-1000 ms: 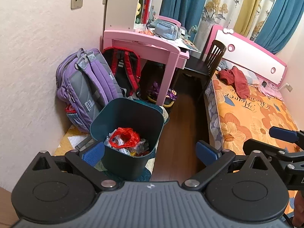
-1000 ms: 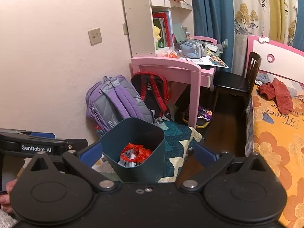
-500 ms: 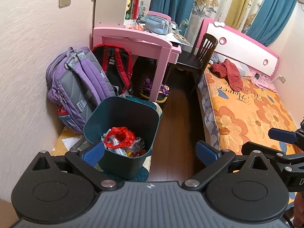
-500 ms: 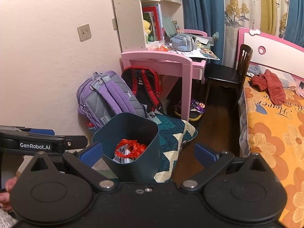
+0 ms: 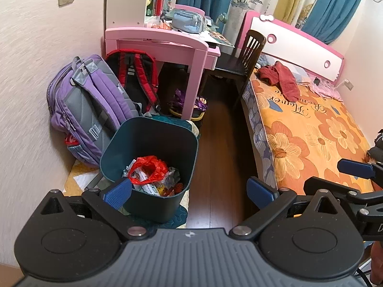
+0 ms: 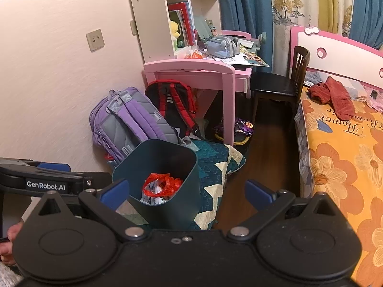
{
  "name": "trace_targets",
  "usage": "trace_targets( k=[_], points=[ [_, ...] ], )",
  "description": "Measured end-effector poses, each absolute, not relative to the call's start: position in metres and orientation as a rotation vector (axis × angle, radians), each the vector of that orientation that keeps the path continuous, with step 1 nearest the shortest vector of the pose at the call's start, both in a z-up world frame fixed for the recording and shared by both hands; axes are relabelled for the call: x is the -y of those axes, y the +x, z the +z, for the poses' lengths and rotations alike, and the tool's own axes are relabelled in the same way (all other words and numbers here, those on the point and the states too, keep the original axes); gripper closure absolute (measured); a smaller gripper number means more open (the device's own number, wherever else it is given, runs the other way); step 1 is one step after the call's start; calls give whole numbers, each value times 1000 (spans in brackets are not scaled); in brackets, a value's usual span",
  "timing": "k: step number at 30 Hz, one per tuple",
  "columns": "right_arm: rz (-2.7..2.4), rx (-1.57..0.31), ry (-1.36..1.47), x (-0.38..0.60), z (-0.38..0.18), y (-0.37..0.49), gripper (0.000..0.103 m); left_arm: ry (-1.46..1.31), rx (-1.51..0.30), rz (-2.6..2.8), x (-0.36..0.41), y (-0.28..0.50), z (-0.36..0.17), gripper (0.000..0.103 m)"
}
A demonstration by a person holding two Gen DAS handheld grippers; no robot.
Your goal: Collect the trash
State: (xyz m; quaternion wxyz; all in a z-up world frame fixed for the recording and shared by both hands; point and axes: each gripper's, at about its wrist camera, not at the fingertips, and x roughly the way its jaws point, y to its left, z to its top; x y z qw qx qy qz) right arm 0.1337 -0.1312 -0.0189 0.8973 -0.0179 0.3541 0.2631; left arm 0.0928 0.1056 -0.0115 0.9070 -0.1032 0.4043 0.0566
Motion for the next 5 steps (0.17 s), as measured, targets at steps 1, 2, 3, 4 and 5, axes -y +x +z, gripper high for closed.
trace_targets(
  k=[1, 2, 3, 4, 5],
  points=[
    [543, -734, -36, 131, -19, 134, 0, -213, -835, 117, -106, 93, -11, 0],
    [543, -734, -34, 133, -20, 134, 0, -213, -834, 117, -106, 93, -11, 0],
    [544, -734, -35, 133, -20, 134, 0, -212, -834, 116, -106, 93, -11, 0],
    [542, -735, -34, 134, -20, 134, 0, -211, -834, 118, -106, 93, -11, 0],
    [540, -736, -32, 134, -21, 135, 0, -209, -834, 117, -106, 95, -11, 0]
  ],
)
